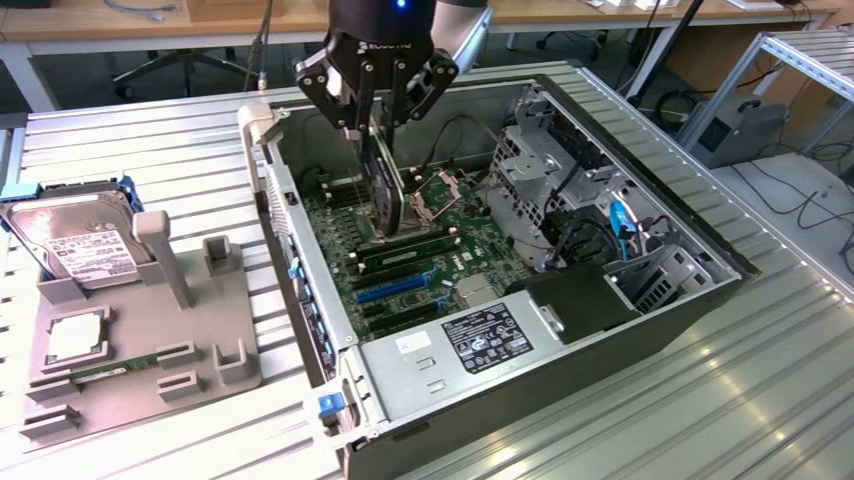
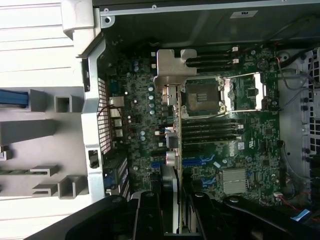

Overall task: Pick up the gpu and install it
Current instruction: 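Pick up the gpu and move the gpu toward the slot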

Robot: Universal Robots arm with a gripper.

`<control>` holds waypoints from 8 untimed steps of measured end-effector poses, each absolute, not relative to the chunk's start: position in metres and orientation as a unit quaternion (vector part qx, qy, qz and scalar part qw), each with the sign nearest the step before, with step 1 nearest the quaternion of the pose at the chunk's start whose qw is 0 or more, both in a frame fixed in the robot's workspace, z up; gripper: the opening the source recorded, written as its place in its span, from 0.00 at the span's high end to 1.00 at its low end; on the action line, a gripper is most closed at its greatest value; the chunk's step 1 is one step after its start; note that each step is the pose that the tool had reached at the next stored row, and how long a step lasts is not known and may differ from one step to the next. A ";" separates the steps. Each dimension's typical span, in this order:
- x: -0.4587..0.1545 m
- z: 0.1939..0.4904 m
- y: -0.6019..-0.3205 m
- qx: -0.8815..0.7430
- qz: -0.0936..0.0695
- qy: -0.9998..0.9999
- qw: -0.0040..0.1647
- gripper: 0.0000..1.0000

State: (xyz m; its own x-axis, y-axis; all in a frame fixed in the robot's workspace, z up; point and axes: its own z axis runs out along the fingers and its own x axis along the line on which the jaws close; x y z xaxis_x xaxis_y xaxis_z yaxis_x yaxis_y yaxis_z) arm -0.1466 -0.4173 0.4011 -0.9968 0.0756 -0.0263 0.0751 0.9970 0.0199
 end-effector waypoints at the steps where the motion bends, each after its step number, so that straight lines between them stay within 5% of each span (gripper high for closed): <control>1: -0.146 0.401 -0.417 0.038 0.009 0.999 0.014 0.73; 8: -0.144 0.399 -0.417 0.038 0.009 0.999 0.014 0.73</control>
